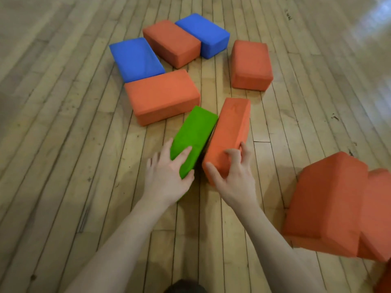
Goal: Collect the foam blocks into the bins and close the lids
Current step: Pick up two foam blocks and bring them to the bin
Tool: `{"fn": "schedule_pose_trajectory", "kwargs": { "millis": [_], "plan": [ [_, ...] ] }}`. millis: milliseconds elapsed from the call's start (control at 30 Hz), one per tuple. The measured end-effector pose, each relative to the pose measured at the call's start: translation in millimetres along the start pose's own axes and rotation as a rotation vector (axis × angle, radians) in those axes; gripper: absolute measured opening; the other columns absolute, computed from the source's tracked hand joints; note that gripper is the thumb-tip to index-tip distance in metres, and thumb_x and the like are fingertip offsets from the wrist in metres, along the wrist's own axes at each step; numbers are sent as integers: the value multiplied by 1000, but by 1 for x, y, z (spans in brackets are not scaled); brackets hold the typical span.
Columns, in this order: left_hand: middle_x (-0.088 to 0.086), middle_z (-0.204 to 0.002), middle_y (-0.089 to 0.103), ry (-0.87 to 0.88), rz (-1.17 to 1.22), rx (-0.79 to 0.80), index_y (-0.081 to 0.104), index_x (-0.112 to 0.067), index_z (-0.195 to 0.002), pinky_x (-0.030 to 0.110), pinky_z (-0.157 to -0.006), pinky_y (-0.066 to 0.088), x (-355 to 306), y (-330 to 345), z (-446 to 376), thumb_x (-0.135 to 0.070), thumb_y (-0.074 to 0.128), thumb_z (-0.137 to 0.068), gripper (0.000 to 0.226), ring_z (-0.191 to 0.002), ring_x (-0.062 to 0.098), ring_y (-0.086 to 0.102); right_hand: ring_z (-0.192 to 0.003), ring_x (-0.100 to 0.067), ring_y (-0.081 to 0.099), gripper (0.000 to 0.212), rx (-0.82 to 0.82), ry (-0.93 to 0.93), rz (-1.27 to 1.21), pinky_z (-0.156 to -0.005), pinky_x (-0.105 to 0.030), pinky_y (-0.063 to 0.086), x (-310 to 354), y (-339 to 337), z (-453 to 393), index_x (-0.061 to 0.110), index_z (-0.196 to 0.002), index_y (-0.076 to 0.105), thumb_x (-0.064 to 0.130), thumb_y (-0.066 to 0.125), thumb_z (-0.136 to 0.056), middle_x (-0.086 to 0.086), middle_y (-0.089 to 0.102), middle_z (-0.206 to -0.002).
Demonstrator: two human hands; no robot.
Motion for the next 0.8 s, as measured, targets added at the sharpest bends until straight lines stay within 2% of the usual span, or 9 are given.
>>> {"fn": "schedule_pose_trajectory", "kwargs": {
  "millis": [100,233,300,400,467,533,600,733,800],
  "plan": [
    [4,-156,9,-1,-82,19,22,-43,-145,41,-101,30,-5,1,0,-52,48,-87,64,-130,30,33,-121,-39,44,71,-78,96,71,-81,-51,51,-2,-10,-7,27,-123,30,74,48,-74,-14,22,-146],
    [-4,-156,-8,7,-118,146,3,-50,-144,43,-100,33,2,9,4,-54,47,-85,74,-131,30,29,-130,-37,33,77,-11,119,76,-89,-48,49,3,-2,-12,33,-139,25,61,60,-77,-13,10,-153],
    [-2,-155,2,8,-29,87,13,-46,-146,43,-98,36,8,2,8,-53,50,-84,72,-125,30,39,-130,-34,34,72,-27,111,-4,-91,-43,47,12,-1,-14,30,-139,31,50,64,-78,-11,14,-152],
    [3,-144,32,-76,172,-122,46,-32,-137,51,-90,45,35,-31,10,-53,50,-75,65,-112,30,53,-129,-28,36,69,-63,25,-125,-94,-35,43,40,2,-17,29,-139,39,45,65,-78,-8,21,-149],
    [7,-137,43,-92,186,-254,56,-26,-129,53,-81,50,53,-61,14,-53,48,-72,63,-103,32,58,-129,-24,37,67,-47,-72,-178,-95,-32,43,73,7,-21,30,-138,43,42,68,-77,-6,22,-148],
    [10,-133,47,-121,144,-349,60,-22,-125,51,-76,52,72,-97,15,-51,47,-72,62,-97,34,60,-130,-22,37,65,-3,-152,-242,-95,-30,43,116,14,-34,29,-135,48,39,71,-75,-5,24,-147],
    [10,-132,49,-202,121,-416,61,-22,-124,50,-75,52,99,-138,13,-50,47,-71,61,-99,34,60,-132,-22,33,64,63,-211,-282,-97,-25,36,165,23,-51,27,-133,52,35,74,-74,-8,25,-146],
    [12,-128,51,-336,-16,-553,63,-19,-121,49,-72,53,148,-237,19,-48,49,-73,58,-98,34,60,-134,-18,30,62,217,-337,-404,-91,5,12,279,37,-77,25,-131,55,29,75,-73,-13,27,-145],
    [13,-126,53,-417,-89,-632,65,-19,-119,50,-77,52,171,-290,29,-48,48,-72,58,-101,35,59,-129,-10,29,61,271,-403,-470,-87,11,9,342,39,-82,25,-131,55,30,75,-74,-12,28,-145]
  ]
}}
Point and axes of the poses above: each hand's wrist, its own z-axis away from the middle knuckle, its own y-axis out of the palm, x = y × z, the point moved 10 cm from there along -z, towards the middle knuckle
